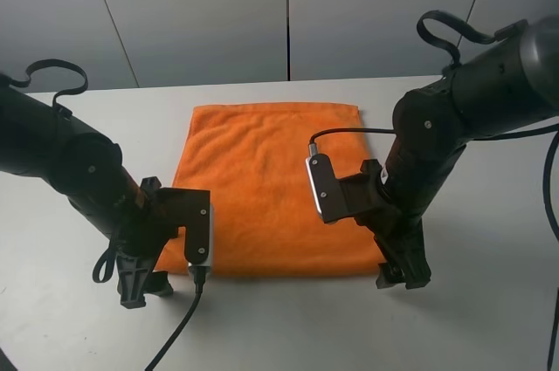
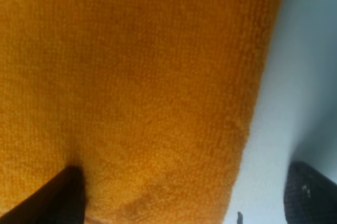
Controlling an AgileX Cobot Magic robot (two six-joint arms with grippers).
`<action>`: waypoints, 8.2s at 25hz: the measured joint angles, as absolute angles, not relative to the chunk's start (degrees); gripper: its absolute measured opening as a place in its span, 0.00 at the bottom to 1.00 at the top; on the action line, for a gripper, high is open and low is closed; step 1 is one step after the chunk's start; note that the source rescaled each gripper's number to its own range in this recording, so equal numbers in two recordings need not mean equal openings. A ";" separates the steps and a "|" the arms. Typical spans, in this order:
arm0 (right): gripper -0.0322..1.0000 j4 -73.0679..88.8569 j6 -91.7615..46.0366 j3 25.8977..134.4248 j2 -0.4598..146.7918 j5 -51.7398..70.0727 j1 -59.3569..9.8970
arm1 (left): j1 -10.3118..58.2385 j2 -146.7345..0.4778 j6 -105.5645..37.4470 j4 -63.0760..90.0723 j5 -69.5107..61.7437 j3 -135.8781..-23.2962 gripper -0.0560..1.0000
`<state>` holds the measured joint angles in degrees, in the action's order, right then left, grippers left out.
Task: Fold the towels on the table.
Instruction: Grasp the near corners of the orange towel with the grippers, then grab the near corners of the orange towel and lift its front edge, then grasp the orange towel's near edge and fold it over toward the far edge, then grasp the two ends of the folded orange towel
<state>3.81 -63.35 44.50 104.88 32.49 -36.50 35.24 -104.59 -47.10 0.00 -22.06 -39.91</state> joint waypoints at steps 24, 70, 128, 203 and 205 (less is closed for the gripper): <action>1.00 1.88 -62.50 44.61 107.92 31.02 -36.50 | 35.24 -105.72 -46.66 -0.43 -21.15 -40.09 0.98; 0.04 -4.34 -60.54 57.05 98.80 43.23 -36.50 | 35.24 -92.53 -24.31 -17.31 -40.19 -51.25 0.05; 0.03 -9.65 -55.02 62.59 109.80 19.34 -25.16 | 29.78 -111.21 47.64 -95.68 -25.00 -57.07 0.05; 1.00 36.57 -27.63 74.88 113.16 42.07 -12.28 | 13.77 -116.16 12.93 -2.98 -28.31 -72.39 1.00; 1.00 36.70 -27.63 74.98 113.78 41.96 -11.79 | 13.77 -117.73 12.40 -1.79 -28.31 -72.38 1.00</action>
